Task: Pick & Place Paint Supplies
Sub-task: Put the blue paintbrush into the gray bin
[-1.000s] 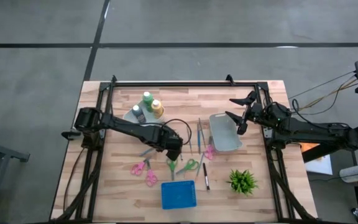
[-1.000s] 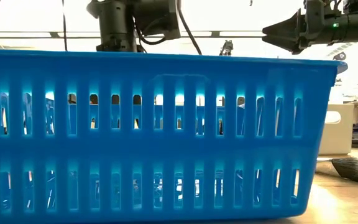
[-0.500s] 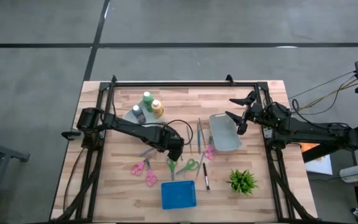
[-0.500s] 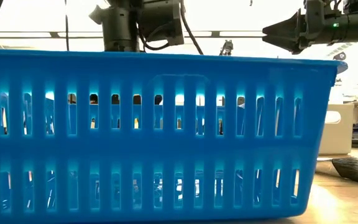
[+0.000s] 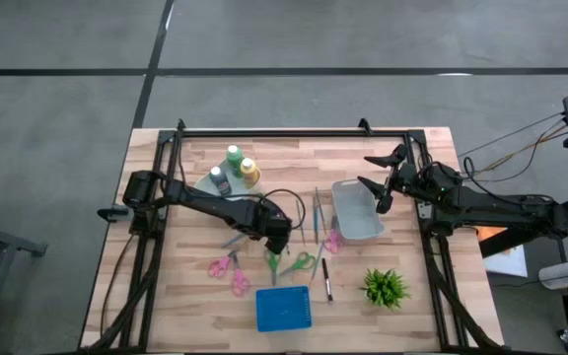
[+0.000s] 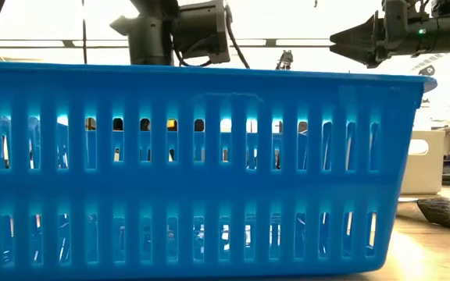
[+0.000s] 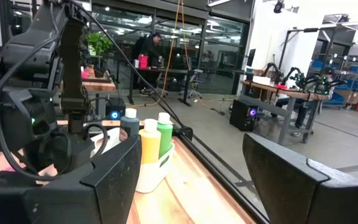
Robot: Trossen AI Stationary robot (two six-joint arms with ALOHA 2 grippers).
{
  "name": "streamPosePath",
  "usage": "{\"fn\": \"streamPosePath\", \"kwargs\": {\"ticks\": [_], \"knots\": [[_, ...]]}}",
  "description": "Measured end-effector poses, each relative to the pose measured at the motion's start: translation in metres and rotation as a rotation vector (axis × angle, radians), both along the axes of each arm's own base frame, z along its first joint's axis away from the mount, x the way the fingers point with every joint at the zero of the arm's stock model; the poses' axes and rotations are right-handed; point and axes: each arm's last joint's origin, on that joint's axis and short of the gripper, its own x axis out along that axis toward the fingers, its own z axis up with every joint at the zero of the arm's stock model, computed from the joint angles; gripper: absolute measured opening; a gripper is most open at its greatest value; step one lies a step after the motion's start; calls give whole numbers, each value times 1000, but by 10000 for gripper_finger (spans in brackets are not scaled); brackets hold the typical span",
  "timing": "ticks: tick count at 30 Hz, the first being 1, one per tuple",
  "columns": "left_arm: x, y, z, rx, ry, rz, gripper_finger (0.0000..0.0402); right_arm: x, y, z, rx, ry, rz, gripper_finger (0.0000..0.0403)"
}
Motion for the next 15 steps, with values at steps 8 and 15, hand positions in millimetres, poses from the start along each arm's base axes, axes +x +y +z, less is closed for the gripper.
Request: {"fn": "streamPosePath", "kwargs": {"ticks": [8, 15], "knots": [[-7, 3, -18, -38, -20, 5, 328, 0, 0, 0, 0, 0, 0, 278], [-7, 4, -19, -47, -24, 9, 323, 0, 0, 0, 2, 0, 1, 278]]}}
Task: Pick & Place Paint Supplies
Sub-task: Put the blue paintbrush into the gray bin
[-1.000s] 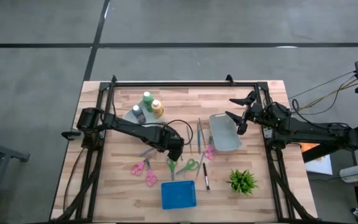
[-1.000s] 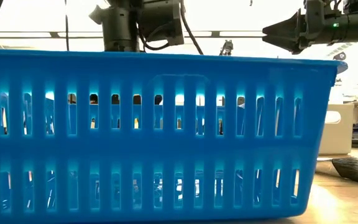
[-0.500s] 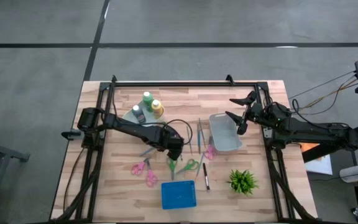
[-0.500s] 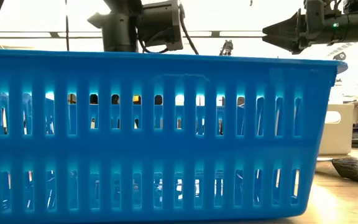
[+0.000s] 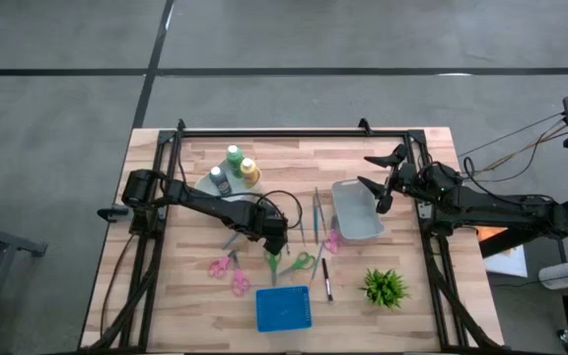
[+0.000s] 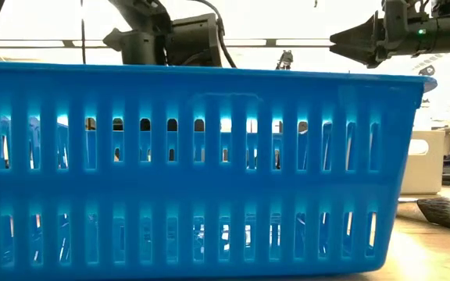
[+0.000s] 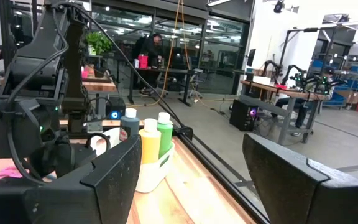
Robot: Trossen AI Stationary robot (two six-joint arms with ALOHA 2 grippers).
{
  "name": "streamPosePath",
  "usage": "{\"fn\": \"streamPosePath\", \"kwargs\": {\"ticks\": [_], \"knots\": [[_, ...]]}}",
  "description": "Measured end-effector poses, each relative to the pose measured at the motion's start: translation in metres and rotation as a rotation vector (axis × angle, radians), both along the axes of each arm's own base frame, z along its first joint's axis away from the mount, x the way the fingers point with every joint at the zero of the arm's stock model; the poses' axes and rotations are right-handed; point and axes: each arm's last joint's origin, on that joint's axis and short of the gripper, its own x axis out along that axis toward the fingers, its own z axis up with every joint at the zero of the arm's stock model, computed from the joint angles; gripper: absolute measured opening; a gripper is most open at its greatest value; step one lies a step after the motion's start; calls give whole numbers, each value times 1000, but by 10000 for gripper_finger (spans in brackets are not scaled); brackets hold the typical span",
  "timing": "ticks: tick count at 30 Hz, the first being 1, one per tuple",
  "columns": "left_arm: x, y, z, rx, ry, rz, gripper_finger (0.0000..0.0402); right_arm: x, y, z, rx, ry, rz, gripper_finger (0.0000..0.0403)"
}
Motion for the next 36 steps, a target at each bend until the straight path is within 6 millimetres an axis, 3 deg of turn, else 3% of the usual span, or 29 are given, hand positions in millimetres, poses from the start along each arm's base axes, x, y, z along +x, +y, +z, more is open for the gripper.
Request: {"fn": "streamPosePath", "kwargs": {"ticks": [4, 14, 22, 25, 36], "knots": [[-1, 0, 0, 1, 7, 0, 283, 0, 0, 0, -1, 0, -1, 278], [0, 3, 0, 3, 0, 9, 118, 0, 0, 0, 0, -1, 0, 278], [1, 3, -1, 1, -9, 12, 23, 0, 0, 0, -1, 0, -1, 278], [1, 3, 0, 2, -7, 12, 5, 0, 0, 0, -2, 0, 0, 278], [1, 3, 0, 2, -5, 14, 5, 0, 0, 0, -1, -1, 0, 278]]}}
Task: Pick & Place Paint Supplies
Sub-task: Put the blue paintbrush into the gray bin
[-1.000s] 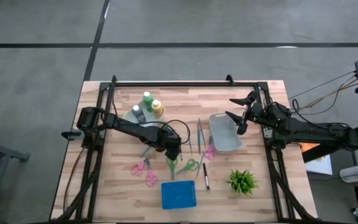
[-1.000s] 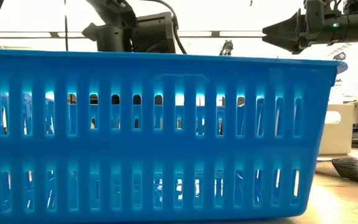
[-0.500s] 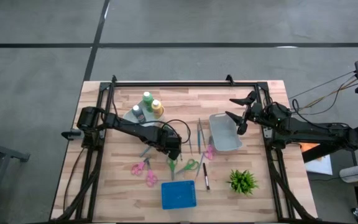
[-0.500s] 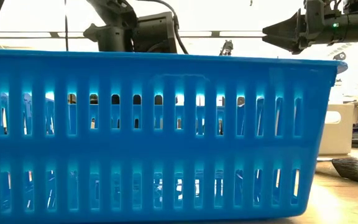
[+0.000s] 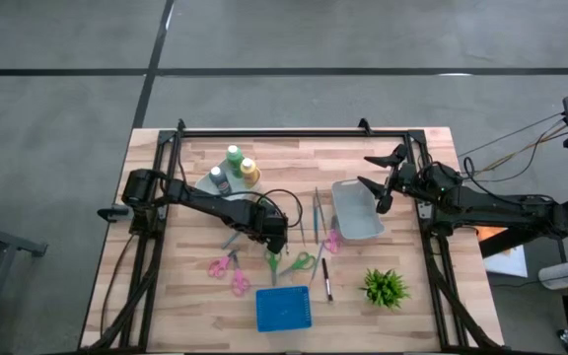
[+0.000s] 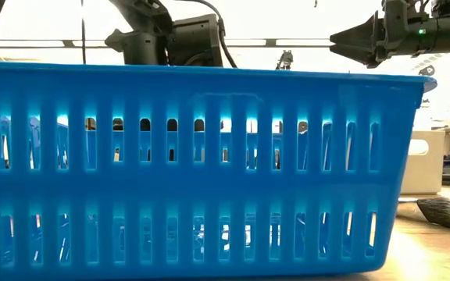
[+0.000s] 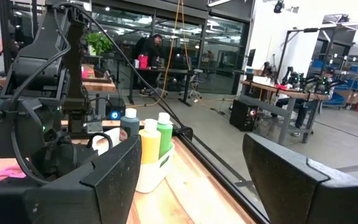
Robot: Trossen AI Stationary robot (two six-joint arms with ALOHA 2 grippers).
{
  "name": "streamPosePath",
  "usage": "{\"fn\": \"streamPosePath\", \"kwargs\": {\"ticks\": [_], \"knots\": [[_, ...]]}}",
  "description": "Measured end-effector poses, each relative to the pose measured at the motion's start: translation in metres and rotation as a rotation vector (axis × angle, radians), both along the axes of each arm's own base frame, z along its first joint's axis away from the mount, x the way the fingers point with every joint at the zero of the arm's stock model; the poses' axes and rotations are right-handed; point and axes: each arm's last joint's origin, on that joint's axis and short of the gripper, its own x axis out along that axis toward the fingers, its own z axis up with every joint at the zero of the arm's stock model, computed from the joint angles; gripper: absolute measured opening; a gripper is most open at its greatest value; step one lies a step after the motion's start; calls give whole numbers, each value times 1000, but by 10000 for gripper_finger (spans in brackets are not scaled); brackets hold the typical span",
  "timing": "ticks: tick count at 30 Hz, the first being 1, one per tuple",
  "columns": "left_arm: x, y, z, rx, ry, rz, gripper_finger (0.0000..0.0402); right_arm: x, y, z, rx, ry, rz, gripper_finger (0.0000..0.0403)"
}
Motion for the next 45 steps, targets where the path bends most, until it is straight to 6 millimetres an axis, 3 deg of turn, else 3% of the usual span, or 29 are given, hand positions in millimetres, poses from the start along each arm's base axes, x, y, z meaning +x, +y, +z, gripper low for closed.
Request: {"fn": "streamPosePath", "kwargs": {"ticks": [8, 19, 32, 45], "knots": [[-2, 2, 5, -3, -6, 7, 5, 0, 0, 0, -1, 1, 0, 278], [0, 4, 31, 61, -120, 45, 5, 0, 0, 0, 1, 0, 0, 278], [14, 11, 81, 267, -533, 183, 5, 0, 0, 0, -1, 1, 0, 278], [34, 14, 102, 335, -806, 135, 5, 0, 0, 0, -1, 1, 0, 278]]}}
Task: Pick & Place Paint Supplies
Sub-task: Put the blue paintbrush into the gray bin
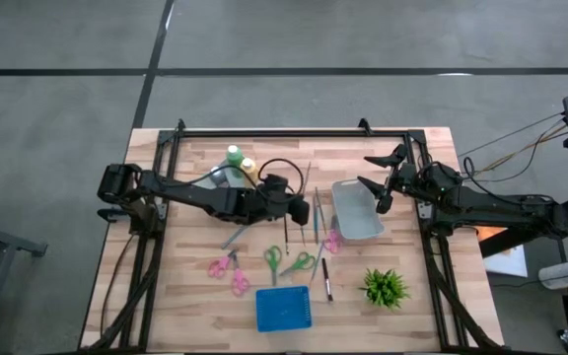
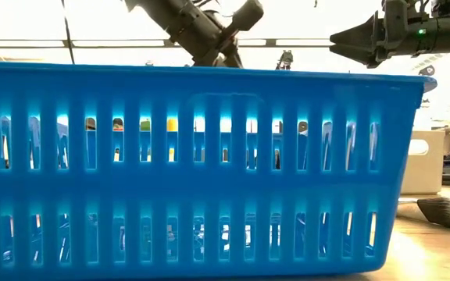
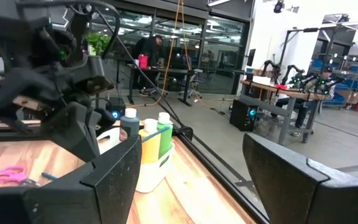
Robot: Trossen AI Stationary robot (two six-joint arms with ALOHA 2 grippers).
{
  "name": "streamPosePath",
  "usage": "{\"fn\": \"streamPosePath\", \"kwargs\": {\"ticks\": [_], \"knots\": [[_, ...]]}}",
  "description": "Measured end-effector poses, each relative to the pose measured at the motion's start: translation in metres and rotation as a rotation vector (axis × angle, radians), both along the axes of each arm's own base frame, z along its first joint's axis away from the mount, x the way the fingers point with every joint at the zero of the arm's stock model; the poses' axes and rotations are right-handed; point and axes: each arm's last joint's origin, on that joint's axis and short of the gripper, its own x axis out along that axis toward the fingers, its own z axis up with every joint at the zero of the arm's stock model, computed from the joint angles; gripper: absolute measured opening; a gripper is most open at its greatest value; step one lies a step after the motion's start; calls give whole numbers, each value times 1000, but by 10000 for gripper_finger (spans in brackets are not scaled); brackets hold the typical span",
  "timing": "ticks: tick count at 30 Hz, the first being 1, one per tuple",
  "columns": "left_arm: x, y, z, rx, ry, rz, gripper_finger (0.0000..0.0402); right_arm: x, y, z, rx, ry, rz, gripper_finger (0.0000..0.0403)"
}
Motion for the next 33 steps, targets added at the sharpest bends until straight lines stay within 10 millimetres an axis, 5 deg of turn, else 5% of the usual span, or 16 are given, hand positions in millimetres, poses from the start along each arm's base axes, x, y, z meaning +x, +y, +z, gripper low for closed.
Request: {"fn": "streamPosePath", "kwargs": {"ticks": [19, 33], "knots": [[19, 9, 3, -8, -212, 4, 2, 0, 0, 0, 0, -1, 0, 278], [45, 17, -30, 35, -269, -8, 0, 0, 0, 0, 0, -1, 0, 278]]}}
